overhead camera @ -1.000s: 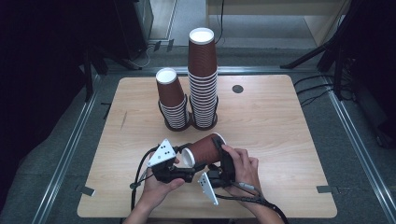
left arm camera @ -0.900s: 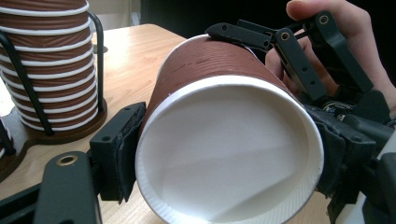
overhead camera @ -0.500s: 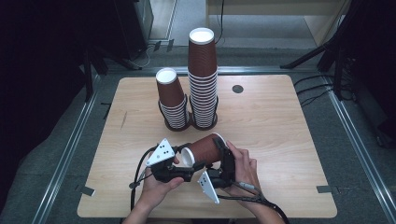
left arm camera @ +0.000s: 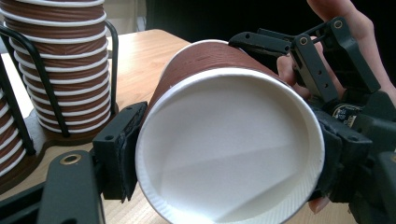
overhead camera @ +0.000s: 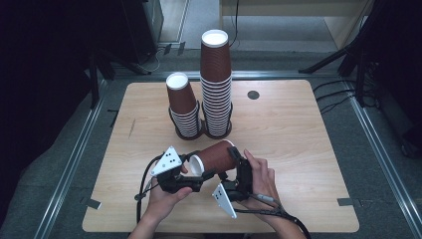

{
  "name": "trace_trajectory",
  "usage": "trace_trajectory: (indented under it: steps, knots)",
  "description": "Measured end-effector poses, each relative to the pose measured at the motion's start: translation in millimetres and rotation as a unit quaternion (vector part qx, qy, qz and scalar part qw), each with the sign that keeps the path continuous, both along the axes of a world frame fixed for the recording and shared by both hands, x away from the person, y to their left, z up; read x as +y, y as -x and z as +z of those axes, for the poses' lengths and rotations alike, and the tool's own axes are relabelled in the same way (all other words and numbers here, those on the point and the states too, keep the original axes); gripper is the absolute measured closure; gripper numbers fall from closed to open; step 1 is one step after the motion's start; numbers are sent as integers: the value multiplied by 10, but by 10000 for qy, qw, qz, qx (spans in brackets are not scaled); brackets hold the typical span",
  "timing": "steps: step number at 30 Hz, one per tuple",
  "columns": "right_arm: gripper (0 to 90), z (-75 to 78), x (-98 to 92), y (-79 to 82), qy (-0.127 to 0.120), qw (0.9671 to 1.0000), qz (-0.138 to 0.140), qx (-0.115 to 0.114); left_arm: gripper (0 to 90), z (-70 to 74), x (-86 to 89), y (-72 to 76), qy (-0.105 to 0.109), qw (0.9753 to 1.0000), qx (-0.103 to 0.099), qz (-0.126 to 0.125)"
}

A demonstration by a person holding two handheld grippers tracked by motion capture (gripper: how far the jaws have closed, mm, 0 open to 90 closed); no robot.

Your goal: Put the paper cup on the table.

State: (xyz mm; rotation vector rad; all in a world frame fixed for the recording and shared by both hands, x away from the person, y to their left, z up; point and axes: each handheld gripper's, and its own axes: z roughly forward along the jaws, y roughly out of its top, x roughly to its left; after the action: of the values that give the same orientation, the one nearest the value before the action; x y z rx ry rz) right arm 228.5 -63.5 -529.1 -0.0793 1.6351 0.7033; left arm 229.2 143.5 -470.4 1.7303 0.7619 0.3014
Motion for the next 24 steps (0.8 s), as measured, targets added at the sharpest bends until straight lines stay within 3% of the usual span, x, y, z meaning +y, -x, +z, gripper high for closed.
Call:
trace_trajectory:
  steps: [24]
  knots:
    - [0,16,-53,35,87,9999,44,-32,232,50,237,-49,225,9991,-46,363]
